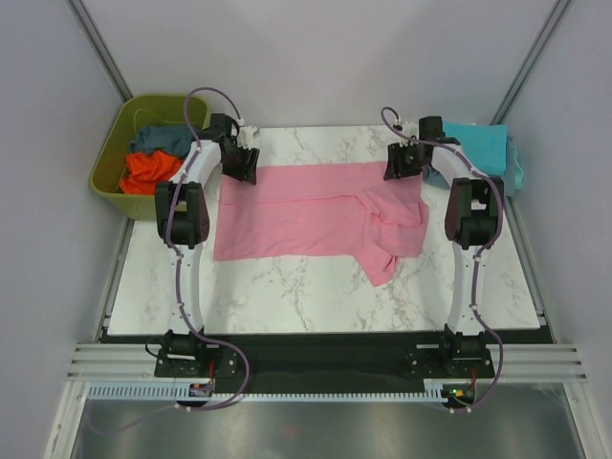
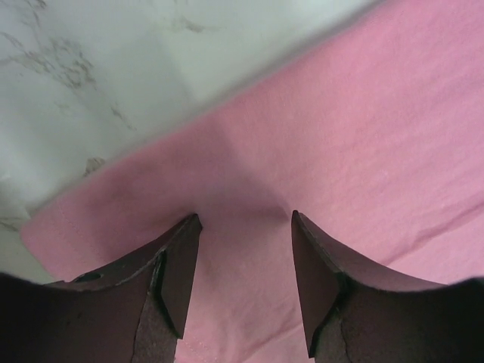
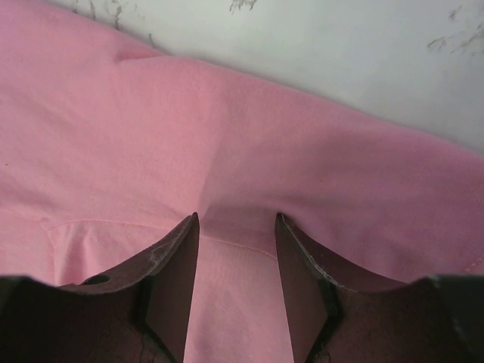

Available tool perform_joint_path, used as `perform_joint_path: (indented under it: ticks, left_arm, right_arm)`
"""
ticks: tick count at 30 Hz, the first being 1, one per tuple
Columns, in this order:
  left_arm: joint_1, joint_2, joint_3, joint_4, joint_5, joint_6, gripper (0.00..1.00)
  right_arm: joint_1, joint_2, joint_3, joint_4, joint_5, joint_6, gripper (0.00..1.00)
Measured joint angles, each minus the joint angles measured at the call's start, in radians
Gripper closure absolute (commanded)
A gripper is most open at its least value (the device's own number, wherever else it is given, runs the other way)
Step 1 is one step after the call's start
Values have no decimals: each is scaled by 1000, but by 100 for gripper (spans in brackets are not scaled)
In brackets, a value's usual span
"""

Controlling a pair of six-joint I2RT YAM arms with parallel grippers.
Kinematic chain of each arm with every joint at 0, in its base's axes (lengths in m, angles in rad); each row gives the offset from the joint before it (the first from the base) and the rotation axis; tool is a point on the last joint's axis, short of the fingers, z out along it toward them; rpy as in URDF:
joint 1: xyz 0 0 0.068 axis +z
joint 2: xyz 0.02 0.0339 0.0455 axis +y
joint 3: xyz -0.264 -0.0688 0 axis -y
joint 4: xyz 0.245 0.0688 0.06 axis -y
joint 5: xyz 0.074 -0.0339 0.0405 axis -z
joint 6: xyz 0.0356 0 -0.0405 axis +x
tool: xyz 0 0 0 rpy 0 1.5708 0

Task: Fold and stack the t-shirts
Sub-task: Fold the tshirt

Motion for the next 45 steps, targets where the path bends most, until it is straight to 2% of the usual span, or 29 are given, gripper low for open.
perform_joint_path:
  ticks: [6, 10, 14, 17, 20, 22, 26, 31, 38, 45]
  left_arm:
    - [-1, 25, 46, 7, 1, -5, 40]
    - [-2, -44, -2, 3, 4, -24, 39]
    - [-3, -266, -156, -4, 21, -52, 39]
    - [-5, -446, -264, -2, 51, -66, 39]
    - [-9, -583, -371, -18, 96, -75, 40]
    - [-13, -613, -427, -36, 121, -84, 41]
    - [-19, -597, -554, -78, 146, -101, 42]
    - [-21, -534, -616, -117, 152, -110, 43]
    - [-21, -460, -610, -114, 151, -111, 43]
    - [-21, -407, -605, -114, 134, -111, 43]
  right_arm:
    - [7, 15, 27, 24, 54, -11, 45]
    - [6, -67, -66, 37, 110, -6, 44]
    - [-26, -266, -230, 25, 129, 17, 43]
    - [-59, -476, -350, 9, 105, 43, 43]
    - [-89, -661, -459, -8, 29, 82, 43]
    - [-108, -751, -547, -34, -51, 119, 44]
    - [-149, -802, -760, -61, -234, 200, 46]
    - [-187, -777, -967, -136, -333, 251, 46]
    - [-193, -771, -985, -171, -359, 206, 46]
    - [-221, -695, -960, -230, -298, 107, 46]
